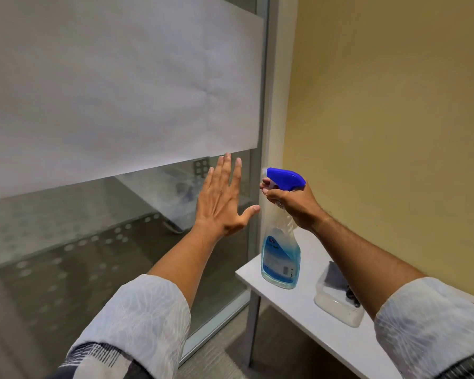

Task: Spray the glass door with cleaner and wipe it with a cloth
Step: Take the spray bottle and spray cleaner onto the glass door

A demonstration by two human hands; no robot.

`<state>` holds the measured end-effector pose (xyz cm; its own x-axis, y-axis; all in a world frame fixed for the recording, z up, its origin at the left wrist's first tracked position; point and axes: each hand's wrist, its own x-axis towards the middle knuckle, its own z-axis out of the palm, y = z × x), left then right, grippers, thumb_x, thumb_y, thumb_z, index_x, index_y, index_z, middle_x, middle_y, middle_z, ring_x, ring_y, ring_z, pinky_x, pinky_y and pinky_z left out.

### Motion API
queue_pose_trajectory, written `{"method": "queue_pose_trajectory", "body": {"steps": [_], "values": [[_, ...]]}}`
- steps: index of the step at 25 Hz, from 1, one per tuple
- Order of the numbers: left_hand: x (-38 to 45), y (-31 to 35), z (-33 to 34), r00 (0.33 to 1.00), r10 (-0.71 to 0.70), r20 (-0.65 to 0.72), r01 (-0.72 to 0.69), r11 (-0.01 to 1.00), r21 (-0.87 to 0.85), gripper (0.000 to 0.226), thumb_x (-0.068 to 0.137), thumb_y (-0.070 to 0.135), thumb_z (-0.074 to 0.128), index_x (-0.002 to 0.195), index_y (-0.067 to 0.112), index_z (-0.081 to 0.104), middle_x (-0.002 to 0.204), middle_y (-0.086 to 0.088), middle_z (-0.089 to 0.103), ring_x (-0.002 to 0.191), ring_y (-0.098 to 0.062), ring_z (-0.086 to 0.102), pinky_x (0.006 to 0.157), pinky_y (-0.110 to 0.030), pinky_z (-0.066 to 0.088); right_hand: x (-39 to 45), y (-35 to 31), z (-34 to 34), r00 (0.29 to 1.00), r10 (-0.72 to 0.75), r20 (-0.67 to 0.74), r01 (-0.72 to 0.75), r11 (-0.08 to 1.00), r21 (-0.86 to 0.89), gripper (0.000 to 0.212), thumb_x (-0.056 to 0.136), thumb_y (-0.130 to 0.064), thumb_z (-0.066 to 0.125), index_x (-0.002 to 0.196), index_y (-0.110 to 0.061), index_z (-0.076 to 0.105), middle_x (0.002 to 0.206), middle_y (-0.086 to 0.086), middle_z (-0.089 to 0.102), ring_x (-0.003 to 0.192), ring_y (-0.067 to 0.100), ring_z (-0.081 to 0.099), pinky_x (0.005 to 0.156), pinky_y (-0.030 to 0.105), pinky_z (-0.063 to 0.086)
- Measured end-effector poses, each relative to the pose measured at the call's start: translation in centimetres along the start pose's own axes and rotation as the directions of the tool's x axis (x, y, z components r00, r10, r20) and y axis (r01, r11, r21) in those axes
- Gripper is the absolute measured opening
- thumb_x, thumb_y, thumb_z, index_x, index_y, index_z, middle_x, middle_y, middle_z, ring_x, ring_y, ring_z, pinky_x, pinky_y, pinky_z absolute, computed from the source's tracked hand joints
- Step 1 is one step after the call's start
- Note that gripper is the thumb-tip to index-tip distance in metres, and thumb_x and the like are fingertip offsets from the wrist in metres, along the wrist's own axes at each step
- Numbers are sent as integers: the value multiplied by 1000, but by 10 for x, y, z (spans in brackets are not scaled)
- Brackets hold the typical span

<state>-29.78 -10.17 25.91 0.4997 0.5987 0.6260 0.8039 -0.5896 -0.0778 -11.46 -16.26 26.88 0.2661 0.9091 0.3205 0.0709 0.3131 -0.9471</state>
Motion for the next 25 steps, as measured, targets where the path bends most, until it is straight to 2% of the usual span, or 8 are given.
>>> {"method": "queue_pose_trajectory", "body": {"steps": [2,5,11,14,16,20,25], "values": [[-22,-22,-20,999,-43,-6,44,999,33,107,81,77,29,151,14,-23,161,-16,-21,149,-27,-18,123,-46,-2,-10,-5,29,999,-8,49,7,1000,15,42,80,-3,75,120,-9,63,106,7,75,103,22,70,83,28,58],[-57,-53,-49,993,-117,-16,118,989,85,109,80,78,29,153,13,-19,161,-15,-21,149,-27,-18,123,-45,-3,-26,-15,77,992,-44,121,44,999,4,41,81,-3,75,119,-11,61,109,15,71,103,26,69,90,35,57],[-139,-124,-112,967,-248,-57,254,949,187,111,79,78,33,153,13,-19,161,-15,-20,149,-27,-18,123,-44,-5,-67,-38,184,955,-118,272,117,993,21,21,82,-4,74,98,-16,68,98,21,71,90,23,69,82,29,59],[-185,-161,-151,948,-313,-64,319,917,240,110,78,78,28,153,13,-20,162,-15,-19,150,-28,-16,123,-44,-1,-88,-46,239,951,-112,287,107,994,32,16,80,-12,78,95,-12,71,84,11,70,79,17,65,71,24,56],[-228,-189,-184,930,-360,-79,367,890,269,109,77,78,26,153,13,-19,162,-15,-17,150,-27,-15,123,-45,0,-111,-55,288,944,-114,310,103,993,50,13,79,-19,80,87,-15,71,78,3,66,71,13,60,67,27,51],[-313,-237,-247,900,-423,-108,435,845,311,108,80,74,32,154,13,-16,162,-15,-17,151,-27,-13,123,-44,1,-164,-77,379,915,-131,381,93,989,116,18,79,-30,80,79,-18,66,72,0,61,67,15,55,67,31,49],[-403,-286,-326,856,-496,-145,510,765,394,105,82,76,26,154,10,-16,162,-16,-18,150,-27,-15,123,-44,1,-228,-110,485,885,-92,456,-4,979,204,18,82,-24,78,85,-9,69,72,5,59,67,17,53,63,27,45]]}}
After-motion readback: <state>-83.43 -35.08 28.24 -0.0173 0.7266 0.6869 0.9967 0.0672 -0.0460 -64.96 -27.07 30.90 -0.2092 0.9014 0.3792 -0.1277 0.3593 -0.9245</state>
